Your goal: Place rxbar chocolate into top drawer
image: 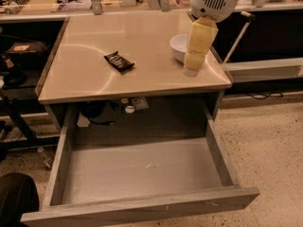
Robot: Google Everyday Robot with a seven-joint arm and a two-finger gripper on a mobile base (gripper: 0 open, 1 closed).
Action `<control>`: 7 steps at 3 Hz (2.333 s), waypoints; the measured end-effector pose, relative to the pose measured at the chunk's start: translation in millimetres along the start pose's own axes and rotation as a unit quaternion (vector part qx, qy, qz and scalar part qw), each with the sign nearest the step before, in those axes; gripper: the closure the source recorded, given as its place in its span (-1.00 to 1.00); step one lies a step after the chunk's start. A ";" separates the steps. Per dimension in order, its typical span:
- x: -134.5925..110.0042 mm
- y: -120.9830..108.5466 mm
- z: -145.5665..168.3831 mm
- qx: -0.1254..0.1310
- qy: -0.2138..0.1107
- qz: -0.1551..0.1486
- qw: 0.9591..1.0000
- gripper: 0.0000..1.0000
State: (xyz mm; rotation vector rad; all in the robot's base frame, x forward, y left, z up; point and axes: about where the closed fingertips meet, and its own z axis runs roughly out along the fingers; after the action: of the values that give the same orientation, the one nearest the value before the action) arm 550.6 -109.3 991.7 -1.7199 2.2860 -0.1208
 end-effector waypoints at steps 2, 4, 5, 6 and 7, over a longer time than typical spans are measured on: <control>-36.9 -24.4 31.3 -0.011 0.001 0.046 0.999 -1.00; -88.5 -61.9 77.8 -0.021 -0.001 0.071 0.997 -1.00; -113.2 -59.1 91.4 -0.036 -0.030 0.068 0.997 -1.00; -143.3 -54.6 105.0 -0.057 -0.043 0.066 0.995 -1.00; -202.8 -61.1 129.8 -0.071 -0.057 0.068 0.993 -1.00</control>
Offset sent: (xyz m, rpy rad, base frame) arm 0.0587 0.0556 -0.0419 0.0099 0.1458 -0.1509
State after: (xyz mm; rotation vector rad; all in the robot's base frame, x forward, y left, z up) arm 693.8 79.0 915.9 -1.5843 2.3680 0.1680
